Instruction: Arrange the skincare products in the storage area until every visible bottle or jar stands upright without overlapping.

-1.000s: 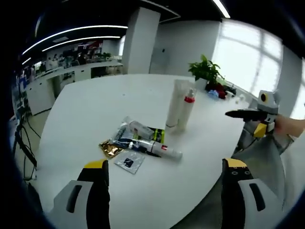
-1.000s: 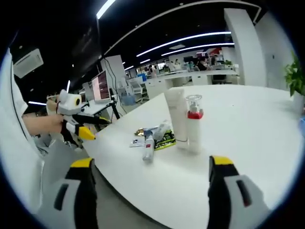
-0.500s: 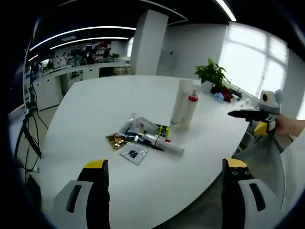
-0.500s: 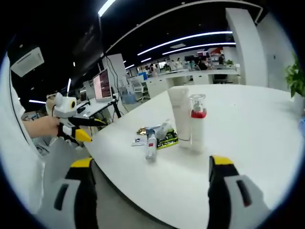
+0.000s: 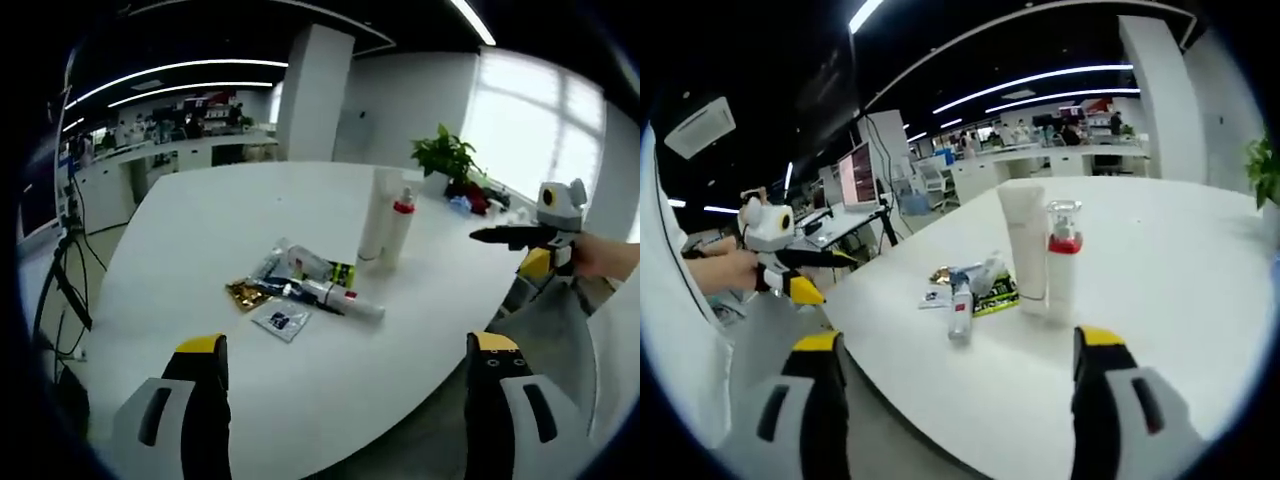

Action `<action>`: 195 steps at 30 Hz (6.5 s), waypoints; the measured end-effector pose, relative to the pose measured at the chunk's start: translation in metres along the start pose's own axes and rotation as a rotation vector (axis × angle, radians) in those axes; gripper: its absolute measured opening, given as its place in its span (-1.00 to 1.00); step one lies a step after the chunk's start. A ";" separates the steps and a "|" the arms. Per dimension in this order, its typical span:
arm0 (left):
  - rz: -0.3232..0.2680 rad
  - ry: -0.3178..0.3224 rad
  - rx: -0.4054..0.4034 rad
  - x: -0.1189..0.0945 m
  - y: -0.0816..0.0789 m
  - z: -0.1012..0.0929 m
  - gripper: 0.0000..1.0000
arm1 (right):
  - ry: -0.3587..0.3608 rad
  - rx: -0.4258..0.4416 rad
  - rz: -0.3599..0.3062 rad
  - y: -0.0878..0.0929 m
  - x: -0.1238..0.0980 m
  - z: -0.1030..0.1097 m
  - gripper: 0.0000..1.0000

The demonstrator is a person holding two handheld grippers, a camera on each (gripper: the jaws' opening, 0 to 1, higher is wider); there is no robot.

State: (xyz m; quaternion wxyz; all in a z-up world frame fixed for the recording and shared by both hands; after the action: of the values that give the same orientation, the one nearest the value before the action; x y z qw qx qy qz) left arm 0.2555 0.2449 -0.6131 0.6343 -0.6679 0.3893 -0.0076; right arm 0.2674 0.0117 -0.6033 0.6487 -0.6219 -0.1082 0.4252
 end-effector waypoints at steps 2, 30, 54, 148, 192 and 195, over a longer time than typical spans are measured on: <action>-0.009 -0.003 0.000 -0.001 -0.001 0.000 0.94 | -0.005 -0.012 0.020 0.002 0.004 0.000 0.85; -0.035 0.004 -0.019 -0.002 -0.003 0.002 0.94 | -0.126 -0.113 0.250 -0.001 0.102 0.013 0.41; -0.058 0.027 -0.041 -0.001 -0.004 0.005 0.94 | -0.105 -0.246 0.526 0.027 0.180 0.016 -0.25; -0.093 0.375 -0.309 0.067 -0.080 -0.114 -0.29 | 0.049 -0.208 -0.091 -0.052 0.030 0.052 -0.63; 0.072 0.611 0.396 0.075 -0.084 -0.152 -0.64 | -0.328 0.014 -0.204 -0.087 0.008 0.044 -0.34; 0.075 0.633 0.404 0.078 -0.083 -0.155 -0.64 | -0.313 0.025 -0.208 -0.086 0.009 0.039 -0.46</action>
State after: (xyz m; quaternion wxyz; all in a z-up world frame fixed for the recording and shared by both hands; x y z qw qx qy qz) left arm 0.2742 0.0647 -0.5493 0.6015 -0.4790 0.5810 -0.2670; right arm 0.2828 0.0572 -0.5213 0.6721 -0.5254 -0.2665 0.4486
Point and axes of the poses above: the point that each gripper's makers call its tool centre point, and the gripper's own axes: x roughly forward along the fingers, z roughly to its left, y roughly out of its underside, the point moved 2 cm from there along -x, roughly backward along the fingers
